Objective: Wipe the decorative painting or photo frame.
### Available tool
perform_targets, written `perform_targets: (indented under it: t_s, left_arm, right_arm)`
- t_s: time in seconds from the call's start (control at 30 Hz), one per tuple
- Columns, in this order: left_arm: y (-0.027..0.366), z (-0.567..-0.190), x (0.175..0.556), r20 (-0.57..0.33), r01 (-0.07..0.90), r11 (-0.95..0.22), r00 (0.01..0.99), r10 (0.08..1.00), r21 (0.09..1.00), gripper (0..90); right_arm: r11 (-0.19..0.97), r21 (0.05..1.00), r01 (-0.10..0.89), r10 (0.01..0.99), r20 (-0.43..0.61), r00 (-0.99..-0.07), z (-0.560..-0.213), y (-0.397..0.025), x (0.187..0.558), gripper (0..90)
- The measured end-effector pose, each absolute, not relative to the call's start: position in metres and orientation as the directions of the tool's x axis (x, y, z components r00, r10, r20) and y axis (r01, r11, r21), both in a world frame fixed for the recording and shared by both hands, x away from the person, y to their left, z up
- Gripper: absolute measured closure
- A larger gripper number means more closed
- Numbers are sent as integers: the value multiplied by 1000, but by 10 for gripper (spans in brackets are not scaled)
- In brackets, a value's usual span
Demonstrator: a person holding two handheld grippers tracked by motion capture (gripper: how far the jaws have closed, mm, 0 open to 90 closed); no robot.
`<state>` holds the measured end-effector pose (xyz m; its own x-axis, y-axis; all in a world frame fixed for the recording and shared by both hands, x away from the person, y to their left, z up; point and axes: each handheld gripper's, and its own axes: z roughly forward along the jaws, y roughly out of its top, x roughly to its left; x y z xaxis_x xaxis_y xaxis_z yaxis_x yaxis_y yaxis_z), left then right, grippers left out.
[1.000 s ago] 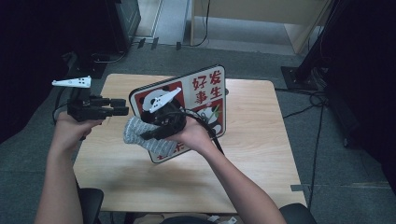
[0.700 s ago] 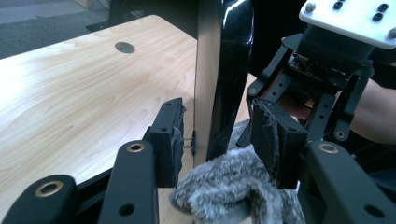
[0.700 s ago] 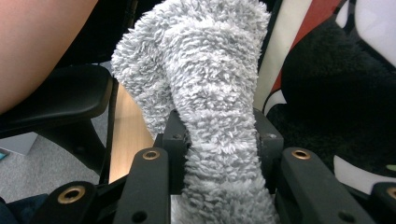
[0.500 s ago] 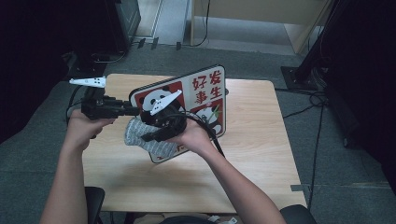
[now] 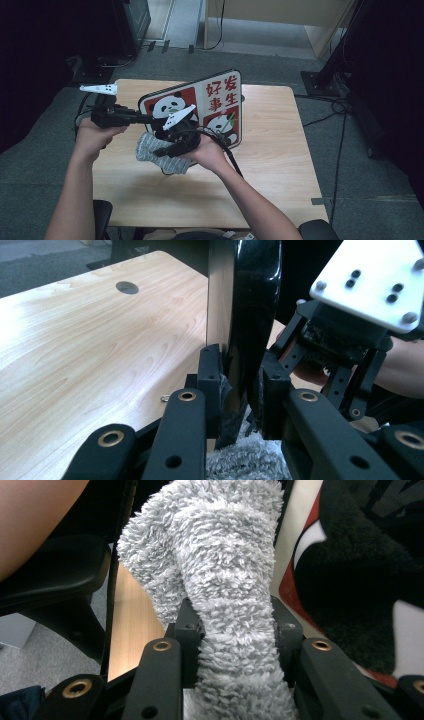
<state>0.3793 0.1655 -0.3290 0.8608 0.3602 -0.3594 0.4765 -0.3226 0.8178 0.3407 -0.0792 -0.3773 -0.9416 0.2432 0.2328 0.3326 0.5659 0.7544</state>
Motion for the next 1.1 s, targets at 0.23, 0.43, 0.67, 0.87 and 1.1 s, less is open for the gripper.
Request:
perform_targets:
  t_s: [0.23, 0.43, 0.67, 0.87, 1.1]
  left_arm:
    - [166, -329, 379, -354, 472, -322, 863, 362, 821, 776]
    - [166, -330, 380, -363, 475, -315, 862, 355, 822, 776]
    - [166, -330, 379, -363, 475, -316, 863, 353, 821, 777]
    - [166, -330, 378, -358, 471, -315, 864, 356, 824, 777]
    - [166, -330, 378, -354, 469, -318, 864, 358, 824, 778]
  right_arm:
    - [563, 749, 349, 248, 250, -936, -384, -81, 340, 671]
    - [562, 754, 340, 251, 237, -939, -390, -82, 337, 671]
    - [557, 753, 351, 256, 246, -935, -398, -85, 337, 671]
    - [559, 747, 361, 258, 257, -931, -406, -86, 334, 671]
    - [567, 743, 355, 254, 253, -934, -415, -86, 333, 671]
